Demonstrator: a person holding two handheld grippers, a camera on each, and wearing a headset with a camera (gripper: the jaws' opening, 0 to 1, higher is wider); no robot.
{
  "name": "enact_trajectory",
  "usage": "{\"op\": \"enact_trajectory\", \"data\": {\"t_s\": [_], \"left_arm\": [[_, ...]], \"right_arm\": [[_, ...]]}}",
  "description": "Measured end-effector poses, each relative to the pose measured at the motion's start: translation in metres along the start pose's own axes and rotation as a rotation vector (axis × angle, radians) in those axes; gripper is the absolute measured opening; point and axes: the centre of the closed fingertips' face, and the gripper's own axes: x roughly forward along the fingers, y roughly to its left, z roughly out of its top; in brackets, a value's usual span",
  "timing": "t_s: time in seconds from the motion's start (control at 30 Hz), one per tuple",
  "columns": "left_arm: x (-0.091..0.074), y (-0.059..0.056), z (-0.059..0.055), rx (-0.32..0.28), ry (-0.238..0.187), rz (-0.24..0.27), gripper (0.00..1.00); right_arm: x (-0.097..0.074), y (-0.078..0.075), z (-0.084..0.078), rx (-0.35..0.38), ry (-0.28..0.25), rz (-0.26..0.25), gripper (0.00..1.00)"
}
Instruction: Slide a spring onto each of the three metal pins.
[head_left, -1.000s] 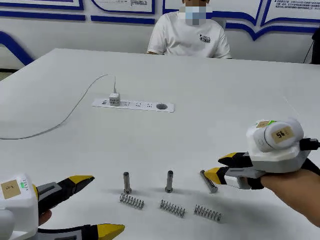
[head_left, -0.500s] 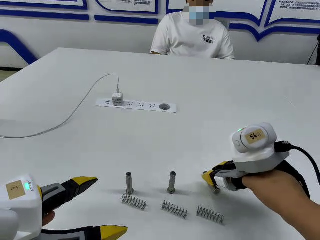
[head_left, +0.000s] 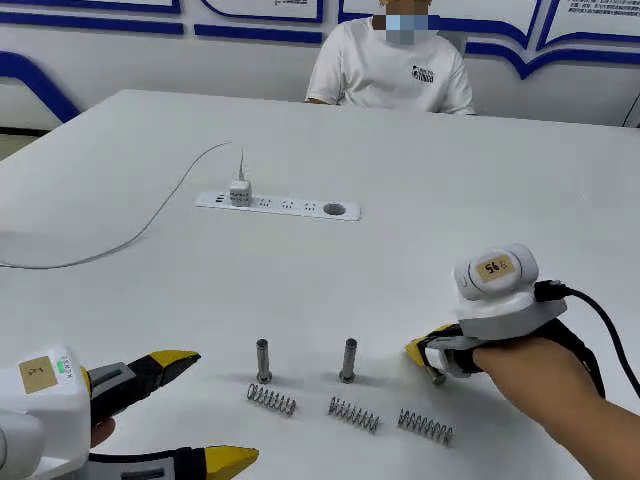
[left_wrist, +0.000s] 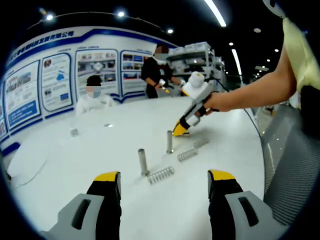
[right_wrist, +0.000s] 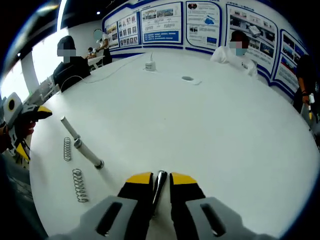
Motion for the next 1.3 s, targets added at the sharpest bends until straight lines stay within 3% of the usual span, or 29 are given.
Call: {"op": "enact_trajectory", "data": {"t_s": [0.73, 1.0, 1.3], "left_arm": [[-0.001, 0.002, 0.0, -0.013, -0.005, 0.009, 0.71], [0.001, 0.003, -0.002, -0.024, -0.003, 0.001, 0.7], [0.007, 0.004, 0.006, -0.008, -0.009, -0.034, 0.7]], "right_arm": [[0.004, -0.002, -0.001, 0.002, 0.029, -0.017, 0.09], [-0.007, 0.0, 0.004, 0.02, -0.022, -0.017, 0.09], [-0.029, 0.003, 0.016, 0.038, -0.077, -0.027, 0.09]]}}
